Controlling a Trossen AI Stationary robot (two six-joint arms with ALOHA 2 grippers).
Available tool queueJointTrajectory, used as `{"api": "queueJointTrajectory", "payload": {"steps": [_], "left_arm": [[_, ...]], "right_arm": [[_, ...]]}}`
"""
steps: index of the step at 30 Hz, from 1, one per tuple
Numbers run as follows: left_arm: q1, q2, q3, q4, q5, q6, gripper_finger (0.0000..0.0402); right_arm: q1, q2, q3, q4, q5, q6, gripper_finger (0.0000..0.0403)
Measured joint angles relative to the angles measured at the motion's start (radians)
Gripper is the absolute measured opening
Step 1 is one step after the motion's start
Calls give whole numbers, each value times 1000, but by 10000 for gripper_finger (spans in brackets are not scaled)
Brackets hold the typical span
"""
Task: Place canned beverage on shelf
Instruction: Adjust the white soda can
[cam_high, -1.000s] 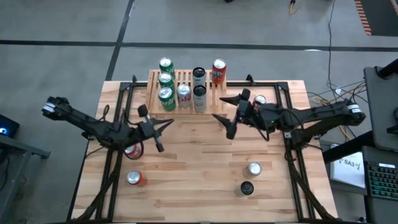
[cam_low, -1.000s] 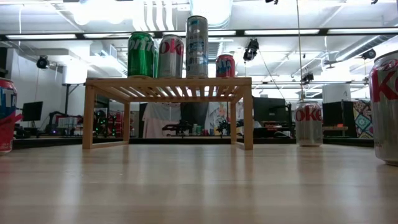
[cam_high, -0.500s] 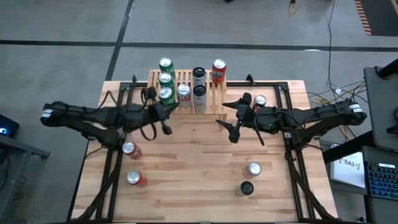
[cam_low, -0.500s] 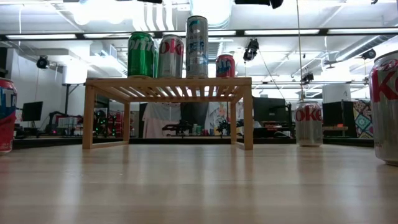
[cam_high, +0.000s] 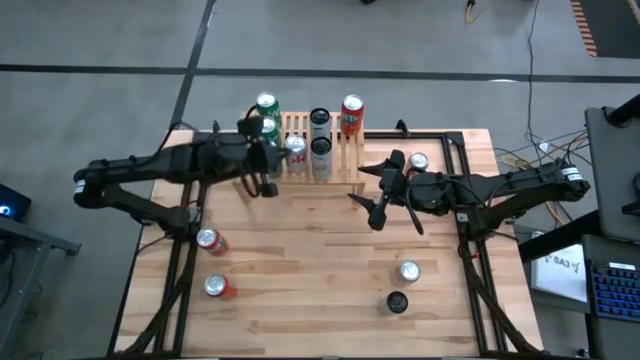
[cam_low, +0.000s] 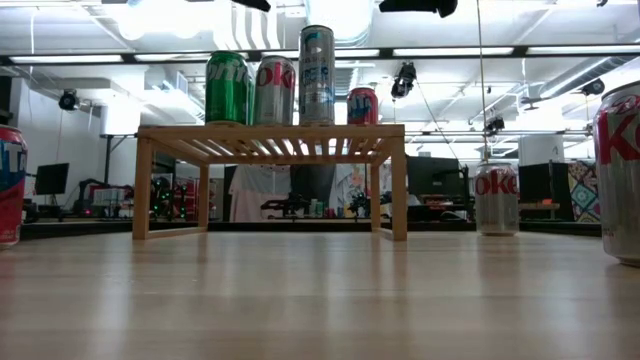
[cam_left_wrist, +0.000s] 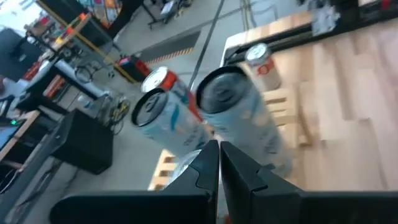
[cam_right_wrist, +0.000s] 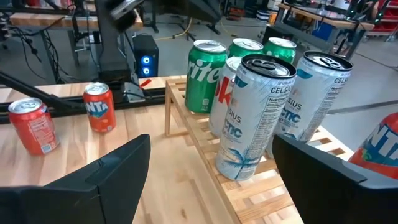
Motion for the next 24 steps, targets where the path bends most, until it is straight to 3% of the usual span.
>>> {"api": "queueJointTrajectory", "payload": {"steps": [8,24], "left_arm": [[78,124,181,-188,6,3,0],[97,196,192,-262,14,-46,0]], "right_arm": [[0,0,0,-13,0,27,325],[0,0,-15,-14,0,23,325]]}}
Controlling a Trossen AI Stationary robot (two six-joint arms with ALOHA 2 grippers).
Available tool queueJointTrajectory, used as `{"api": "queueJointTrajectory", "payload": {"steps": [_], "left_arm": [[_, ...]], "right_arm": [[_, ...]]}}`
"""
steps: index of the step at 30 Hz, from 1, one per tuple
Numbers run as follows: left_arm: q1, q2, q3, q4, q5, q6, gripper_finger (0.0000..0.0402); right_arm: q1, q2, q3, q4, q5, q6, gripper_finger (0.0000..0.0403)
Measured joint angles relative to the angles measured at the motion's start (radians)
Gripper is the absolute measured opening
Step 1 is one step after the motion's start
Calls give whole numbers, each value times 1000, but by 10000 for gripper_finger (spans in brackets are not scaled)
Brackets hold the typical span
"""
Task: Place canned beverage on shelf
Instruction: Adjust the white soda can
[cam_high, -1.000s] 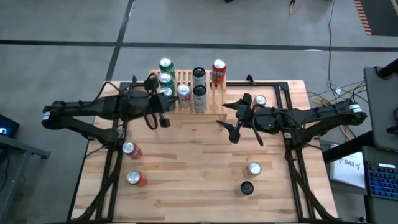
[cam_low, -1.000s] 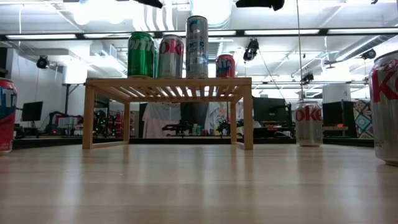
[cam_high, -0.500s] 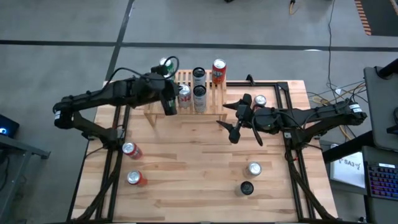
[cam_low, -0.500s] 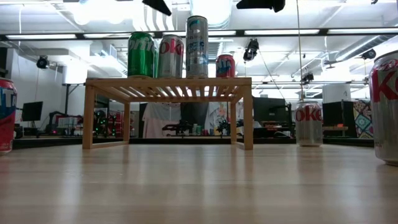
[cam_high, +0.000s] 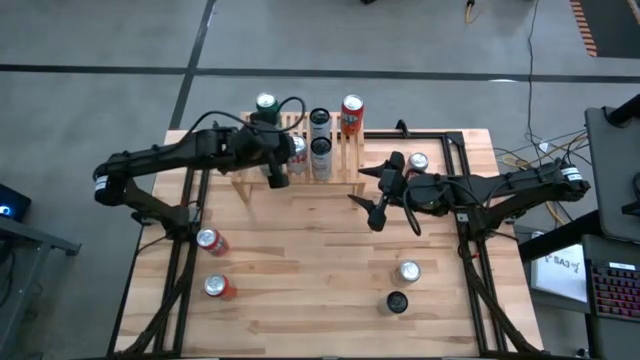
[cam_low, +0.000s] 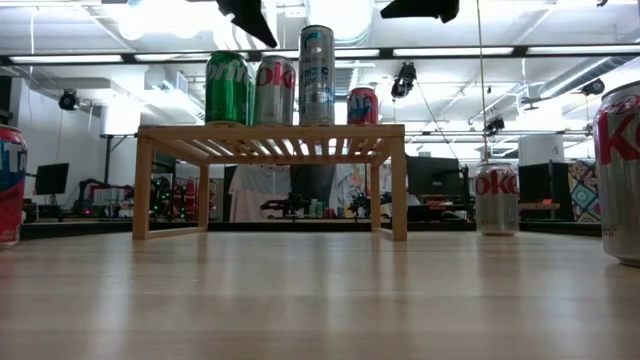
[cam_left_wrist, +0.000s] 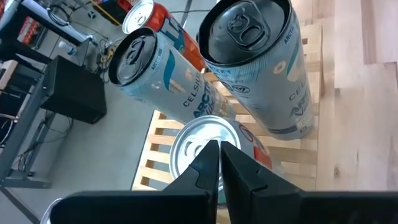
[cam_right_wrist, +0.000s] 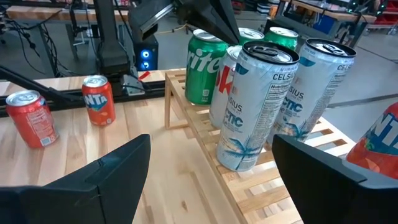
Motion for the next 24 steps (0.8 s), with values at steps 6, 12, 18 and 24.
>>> {"api": "queueJointTrajectory", "payload": {"steps": [6,12,18,24], "left_arm": [[0,12,0,0,-1,0,0],[0,16,0,-5,-1,-2,0],[0,16,0,-5,-1,-17,0],[0,16,0,-13,28,-34,0]], "right_arm": [[0,0,-1,0,0,1,325],[0,0,-1,0,0,1,325],[0,0,-1,0,0,1,325],[0,0,-1,0,0,1,325]]}}
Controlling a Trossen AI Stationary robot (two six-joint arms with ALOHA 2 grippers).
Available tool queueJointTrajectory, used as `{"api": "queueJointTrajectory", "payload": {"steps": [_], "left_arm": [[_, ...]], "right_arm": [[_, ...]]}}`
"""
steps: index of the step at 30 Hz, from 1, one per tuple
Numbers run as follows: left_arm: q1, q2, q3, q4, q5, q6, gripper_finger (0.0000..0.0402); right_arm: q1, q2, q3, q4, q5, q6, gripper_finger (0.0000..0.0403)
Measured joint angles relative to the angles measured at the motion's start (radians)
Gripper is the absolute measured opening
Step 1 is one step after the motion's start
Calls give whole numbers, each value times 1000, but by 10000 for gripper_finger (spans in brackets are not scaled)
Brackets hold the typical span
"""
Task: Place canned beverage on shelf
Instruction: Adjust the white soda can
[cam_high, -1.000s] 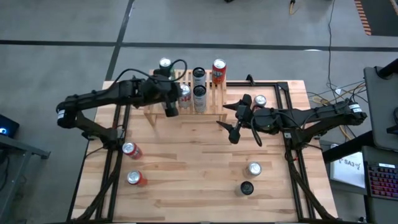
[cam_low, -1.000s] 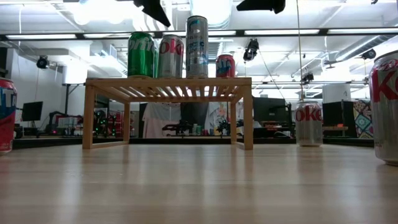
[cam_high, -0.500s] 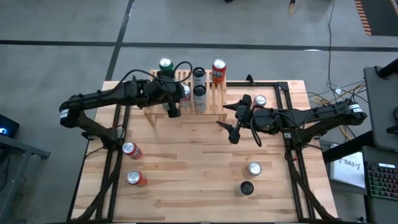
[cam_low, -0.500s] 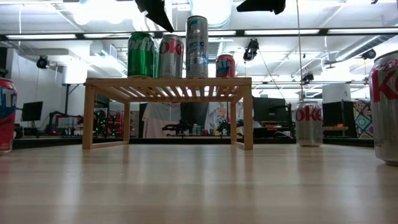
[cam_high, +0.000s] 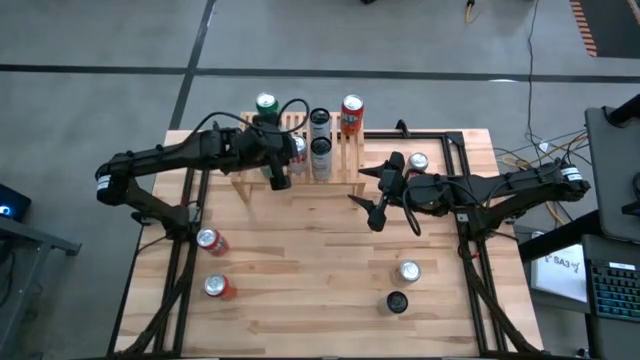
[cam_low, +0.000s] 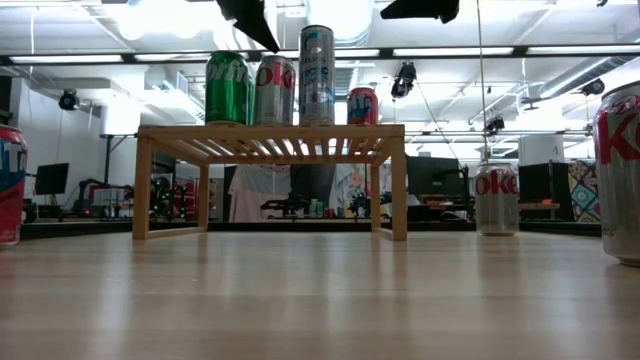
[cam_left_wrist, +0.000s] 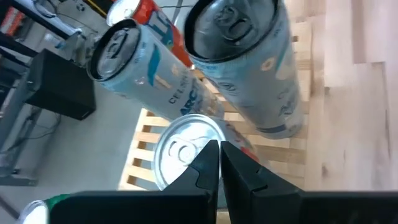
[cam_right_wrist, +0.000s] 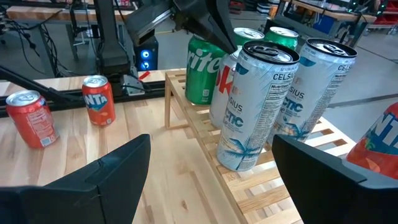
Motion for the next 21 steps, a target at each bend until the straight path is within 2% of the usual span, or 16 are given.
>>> {"api": "queueJointTrajectory", "payload": {"steps": [21], "left_arm": [[10,11,0,-22,-10,-18,0]], "right_arm": [[0,0,-18,1,0,19,325]]}}
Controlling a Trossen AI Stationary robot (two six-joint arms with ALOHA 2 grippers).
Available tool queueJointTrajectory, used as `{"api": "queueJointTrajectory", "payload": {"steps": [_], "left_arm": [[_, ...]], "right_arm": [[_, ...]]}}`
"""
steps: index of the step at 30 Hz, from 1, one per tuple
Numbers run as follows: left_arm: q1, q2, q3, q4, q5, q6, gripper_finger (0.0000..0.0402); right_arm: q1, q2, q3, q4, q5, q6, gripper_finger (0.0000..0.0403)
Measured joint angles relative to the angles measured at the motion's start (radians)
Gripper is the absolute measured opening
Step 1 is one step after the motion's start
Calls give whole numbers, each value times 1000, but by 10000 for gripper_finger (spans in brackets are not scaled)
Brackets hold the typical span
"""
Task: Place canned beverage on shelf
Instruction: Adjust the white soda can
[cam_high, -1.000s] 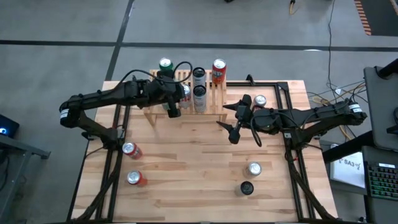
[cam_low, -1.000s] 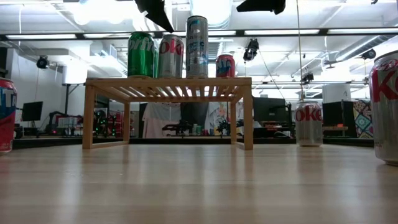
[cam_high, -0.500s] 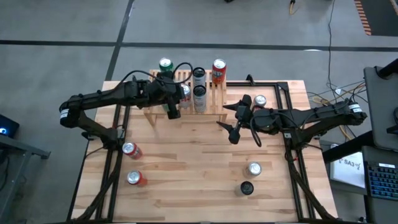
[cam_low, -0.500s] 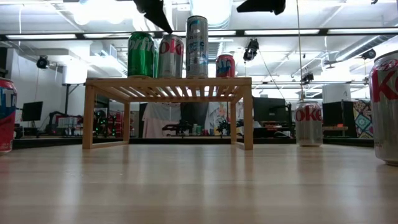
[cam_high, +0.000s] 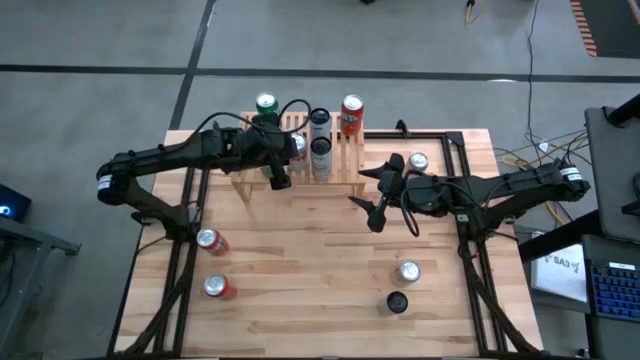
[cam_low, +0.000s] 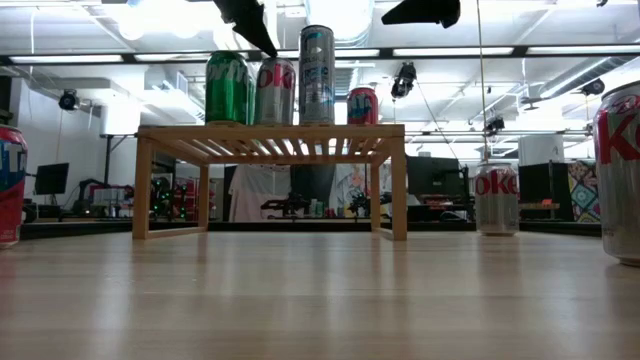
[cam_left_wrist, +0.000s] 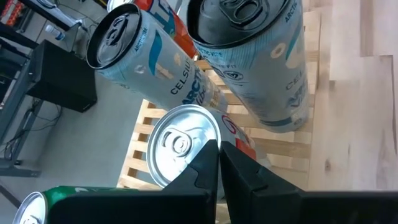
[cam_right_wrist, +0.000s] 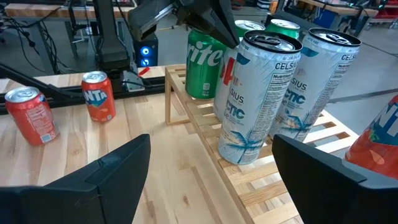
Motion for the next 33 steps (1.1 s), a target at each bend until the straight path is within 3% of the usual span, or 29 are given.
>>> {"api": "queueJointTrajectory", "payload": {"steps": [33], "left_arm": [[25,21,30,9,-23,35,0]], "right_arm": [[0,0,0,0,0,0,325]]}}
